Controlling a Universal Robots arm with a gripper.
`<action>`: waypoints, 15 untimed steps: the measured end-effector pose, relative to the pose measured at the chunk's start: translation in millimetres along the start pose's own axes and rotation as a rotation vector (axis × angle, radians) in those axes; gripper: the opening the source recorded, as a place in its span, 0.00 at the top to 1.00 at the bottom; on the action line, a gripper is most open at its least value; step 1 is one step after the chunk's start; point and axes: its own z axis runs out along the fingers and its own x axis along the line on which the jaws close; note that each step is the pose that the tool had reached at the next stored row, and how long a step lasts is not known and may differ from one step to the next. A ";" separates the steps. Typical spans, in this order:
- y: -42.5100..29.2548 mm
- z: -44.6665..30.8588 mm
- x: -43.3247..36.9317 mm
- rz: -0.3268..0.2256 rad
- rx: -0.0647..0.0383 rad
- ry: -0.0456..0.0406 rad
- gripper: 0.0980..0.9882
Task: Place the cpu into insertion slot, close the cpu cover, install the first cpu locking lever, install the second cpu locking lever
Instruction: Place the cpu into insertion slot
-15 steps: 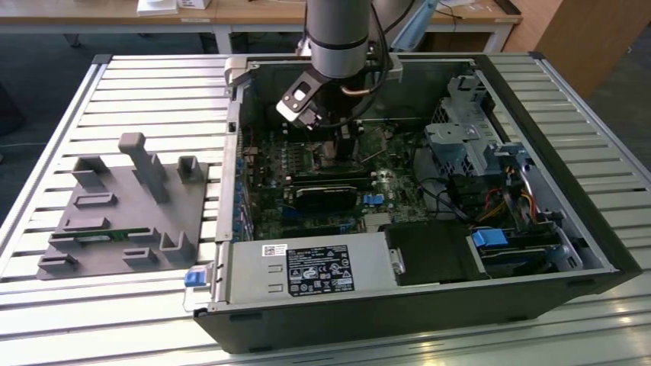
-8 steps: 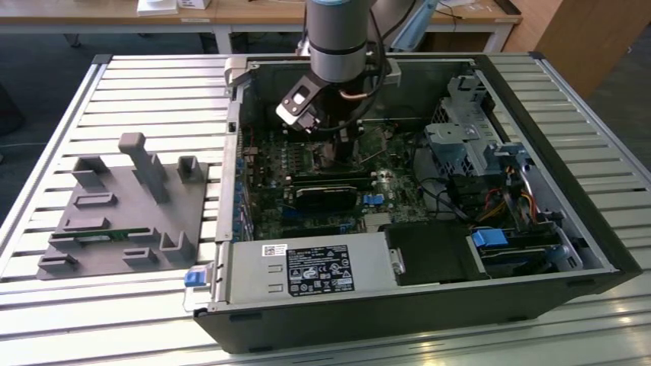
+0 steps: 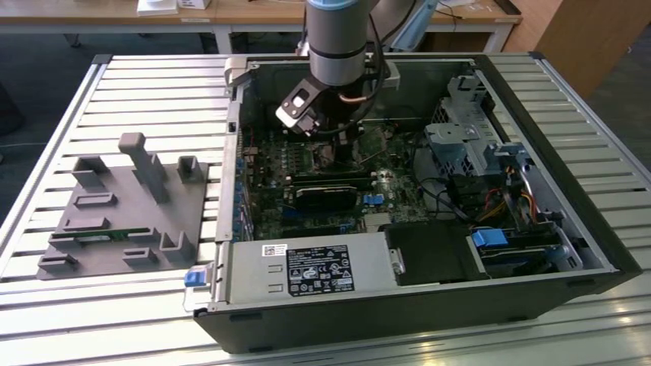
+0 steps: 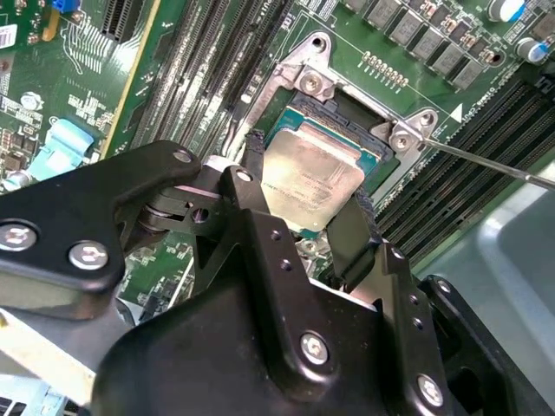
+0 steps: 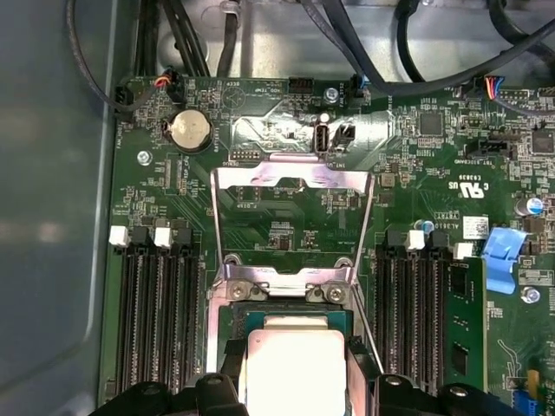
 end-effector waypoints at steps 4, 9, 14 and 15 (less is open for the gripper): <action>-0.4 1.0 0.0 0.000 0.000 0.0000 0.50; -0.7 2.4 0.8 -0.002 0.000 0.0002 0.50; -0.8 3.9 2.3 -0.004 0.000 0.0003 0.50; -0.8 4.4 2.4 -0.004 0.000 0.0003 0.50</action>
